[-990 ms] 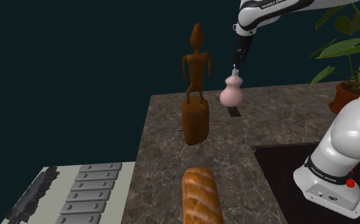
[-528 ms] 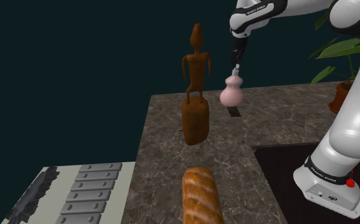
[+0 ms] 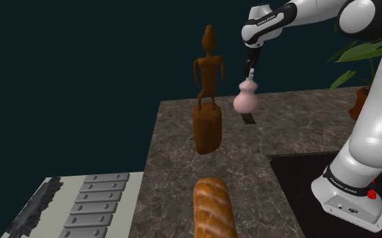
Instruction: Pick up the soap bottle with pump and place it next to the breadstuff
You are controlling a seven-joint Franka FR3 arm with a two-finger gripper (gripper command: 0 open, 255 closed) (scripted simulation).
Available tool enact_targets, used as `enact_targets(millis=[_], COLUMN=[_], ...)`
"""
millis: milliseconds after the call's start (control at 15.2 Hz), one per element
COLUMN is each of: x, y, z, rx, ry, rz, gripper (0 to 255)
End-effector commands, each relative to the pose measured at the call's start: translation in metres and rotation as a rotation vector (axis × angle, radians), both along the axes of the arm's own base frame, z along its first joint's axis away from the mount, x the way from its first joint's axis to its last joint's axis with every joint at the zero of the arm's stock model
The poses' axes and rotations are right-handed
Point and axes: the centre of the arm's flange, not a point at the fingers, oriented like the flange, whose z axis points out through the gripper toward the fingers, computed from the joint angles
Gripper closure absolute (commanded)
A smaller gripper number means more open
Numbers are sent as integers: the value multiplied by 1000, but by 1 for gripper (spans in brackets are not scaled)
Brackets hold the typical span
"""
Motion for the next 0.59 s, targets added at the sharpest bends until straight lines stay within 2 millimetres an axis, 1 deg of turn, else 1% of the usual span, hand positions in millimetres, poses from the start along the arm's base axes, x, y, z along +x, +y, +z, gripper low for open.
enact_targets(millis=[0, 396, 462, 528], x=[-1, -1, -1, -1], y=[0, 0, 0, 0], z=[-3, -3, -3, -3], rx=[0, 0, 0, 0], ry=[-1, -1, -1, -1], rz=[0, 0, 0, 0], gripper=[0, 0, 255, 255])
